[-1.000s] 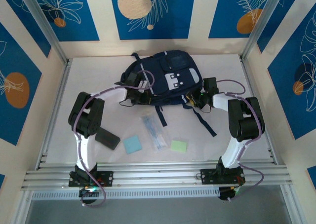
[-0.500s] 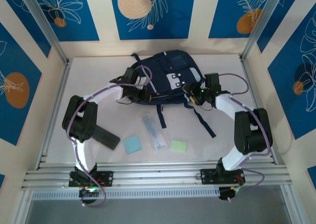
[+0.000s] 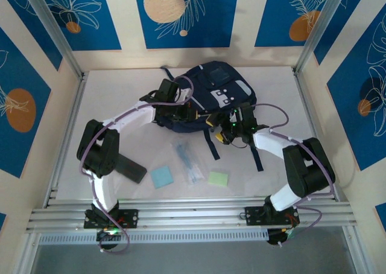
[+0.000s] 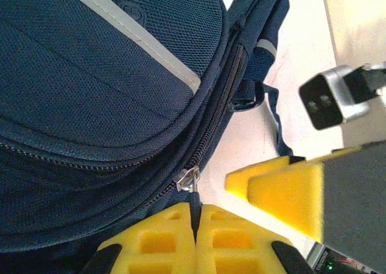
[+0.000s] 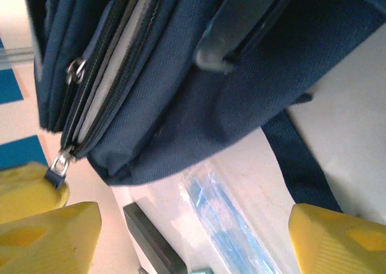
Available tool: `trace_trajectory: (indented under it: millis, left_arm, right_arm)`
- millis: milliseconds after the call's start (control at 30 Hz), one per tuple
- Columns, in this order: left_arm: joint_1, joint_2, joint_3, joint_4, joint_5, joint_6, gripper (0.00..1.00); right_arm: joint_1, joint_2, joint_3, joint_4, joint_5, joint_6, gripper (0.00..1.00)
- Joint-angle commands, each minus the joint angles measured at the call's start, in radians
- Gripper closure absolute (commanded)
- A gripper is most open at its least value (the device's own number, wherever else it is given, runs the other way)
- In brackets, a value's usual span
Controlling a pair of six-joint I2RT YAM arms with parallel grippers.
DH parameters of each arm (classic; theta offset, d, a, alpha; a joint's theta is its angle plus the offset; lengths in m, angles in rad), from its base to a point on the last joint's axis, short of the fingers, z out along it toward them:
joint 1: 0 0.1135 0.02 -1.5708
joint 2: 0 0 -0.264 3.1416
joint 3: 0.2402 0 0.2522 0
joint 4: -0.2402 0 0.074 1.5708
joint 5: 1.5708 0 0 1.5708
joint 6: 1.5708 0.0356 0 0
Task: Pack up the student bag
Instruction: Unzip the student bag at the center of the table.
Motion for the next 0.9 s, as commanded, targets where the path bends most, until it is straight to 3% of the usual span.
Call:
trace_trajectory:
  millis: [0, 167, 233, 367, 500, 667, 867]
  left_arm:
    - [-0.012, -0.053, 0.031, 0.054, 0.076, -0.027, 1.00]
    - [-0.011, -0.073, -0.003, 0.071, 0.102, -0.045, 1.00]
    - [-0.011, -0.076, -0.015, 0.075, 0.106, -0.051, 1.00]
    - [0.001, -0.075, -0.023, 0.057, 0.080, -0.033, 1.00]
    - [0.067, -0.072, -0.042, 0.014, 0.008, 0.011, 1.00]
    - [0.148, -0.082, -0.040, -0.116, -0.169, 0.150, 1.00]
    - [0.237, -0.071, -0.030, -0.095, -0.238, 0.188, 1.00]
  right_arm:
    - [0.012, 0.071, -0.003, 0.169, 0.063, 0.093, 0.21]
    - [0.034, 0.191, 0.036, 0.304, 0.135, 0.114, 0.41]
    - [0.039, 0.222, 0.044, 0.353, 0.148, 0.109, 0.57]
    - [0.033, 0.225, 0.028, 0.381, 0.152, 0.101, 1.00]
    - [0.010, 0.161, -0.020, 0.338, 0.154, 0.063, 1.00]
    - [-0.041, 0.092, -0.055, 0.270, 0.122, 0.008, 1.00]
    - [-0.076, 0.054, -0.045, 0.192, 0.085, -0.060, 1.00]
